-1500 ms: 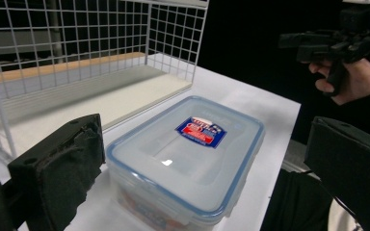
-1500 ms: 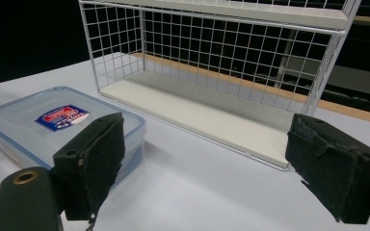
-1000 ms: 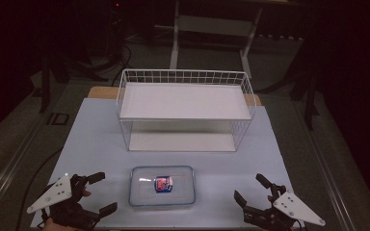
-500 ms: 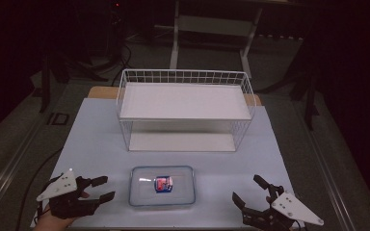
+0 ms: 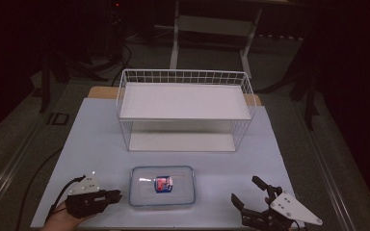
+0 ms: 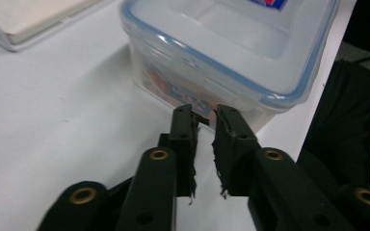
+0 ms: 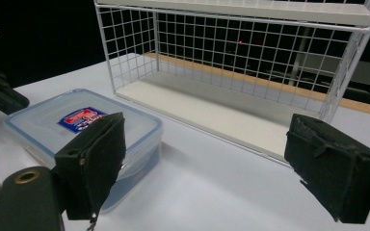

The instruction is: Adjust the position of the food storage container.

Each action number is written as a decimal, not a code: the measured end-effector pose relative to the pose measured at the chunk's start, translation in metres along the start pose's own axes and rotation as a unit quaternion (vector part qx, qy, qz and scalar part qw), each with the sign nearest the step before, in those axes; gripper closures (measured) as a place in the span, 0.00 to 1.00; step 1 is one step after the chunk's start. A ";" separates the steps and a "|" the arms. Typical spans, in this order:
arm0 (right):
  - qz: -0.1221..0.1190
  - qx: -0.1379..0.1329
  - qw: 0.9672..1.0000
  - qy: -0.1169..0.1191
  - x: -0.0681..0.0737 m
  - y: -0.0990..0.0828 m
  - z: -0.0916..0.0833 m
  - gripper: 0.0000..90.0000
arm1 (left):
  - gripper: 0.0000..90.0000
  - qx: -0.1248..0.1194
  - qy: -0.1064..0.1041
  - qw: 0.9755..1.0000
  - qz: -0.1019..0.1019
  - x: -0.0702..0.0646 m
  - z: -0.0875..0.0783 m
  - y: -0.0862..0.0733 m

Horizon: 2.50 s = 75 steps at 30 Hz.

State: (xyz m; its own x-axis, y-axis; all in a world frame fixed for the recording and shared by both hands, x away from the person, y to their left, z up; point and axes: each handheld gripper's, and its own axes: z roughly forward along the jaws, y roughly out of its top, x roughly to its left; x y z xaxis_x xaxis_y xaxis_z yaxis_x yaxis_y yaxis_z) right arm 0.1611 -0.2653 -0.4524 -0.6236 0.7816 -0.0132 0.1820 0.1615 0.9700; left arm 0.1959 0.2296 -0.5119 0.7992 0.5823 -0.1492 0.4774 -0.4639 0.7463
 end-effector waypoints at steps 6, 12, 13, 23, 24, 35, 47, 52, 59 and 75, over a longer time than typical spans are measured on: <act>0.001 -0.002 1.000 0.003 0.001 0.001 -0.001 0.16 | 0.98 0.022 -0.002 1.000 0.003 0.000 0.014 0.004; 0.002 0.001 1.000 0.003 0.000 0.000 0.000 0.16 | 0.98 0.026 0.012 1.000 0.010 -0.002 0.021 0.011; 0.002 0.001 1.000 0.003 0.000 0.000 0.000 0.16 | 0.98 0.024 0.009 1.000 0.006 -0.001 0.021 0.011; -0.001 0.006 1.000 0.006 0.000 -0.001 0.001 0.16 | 0.99 0.030 0.003 1.000 0.007 -0.004 0.033 0.023; -0.001 0.007 1.000 0.007 0.000 -0.001 0.002 0.16 | 0.98 0.031 0.003 0.999 0.009 -0.005 0.035 0.025; 0.000 0.010 1.000 0.009 -0.001 -0.003 0.003 0.16 | 0.98 0.035 -0.003 0.999 0.028 -0.011 0.060 0.048; 0.002 0.012 1.000 0.011 -0.001 -0.004 0.004 0.16 | 0.99 0.040 -0.014 0.999 0.026 -0.008 0.082 0.068; 0.001 0.012 1.000 0.012 -0.001 -0.004 0.003 0.16 | 0.99 0.042 -0.021 0.998 0.033 -0.011 0.091 0.076; -0.001 0.013 1.000 0.012 0.000 -0.004 0.004 0.16 | 0.99 0.041 -0.021 0.998 0.032 -0.007 0.101 0.085; -0.011 0.015 1.000 0.013 0.004 -0.004 0.004 0.16 | 0.89 0.026 -0.005 1.000 0.013 -0.003 0.085 0.086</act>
State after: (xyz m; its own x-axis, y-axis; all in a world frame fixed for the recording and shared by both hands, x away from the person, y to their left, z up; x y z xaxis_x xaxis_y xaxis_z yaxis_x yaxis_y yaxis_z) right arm 0.1612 -0.2602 -0.4571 -0.6478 0.7613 -0.0279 0.1902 0.1971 0.9618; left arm 0.2659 0.1310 -0.5024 0.8153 0.5625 -0.1370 0.4744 -0.5134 0.7151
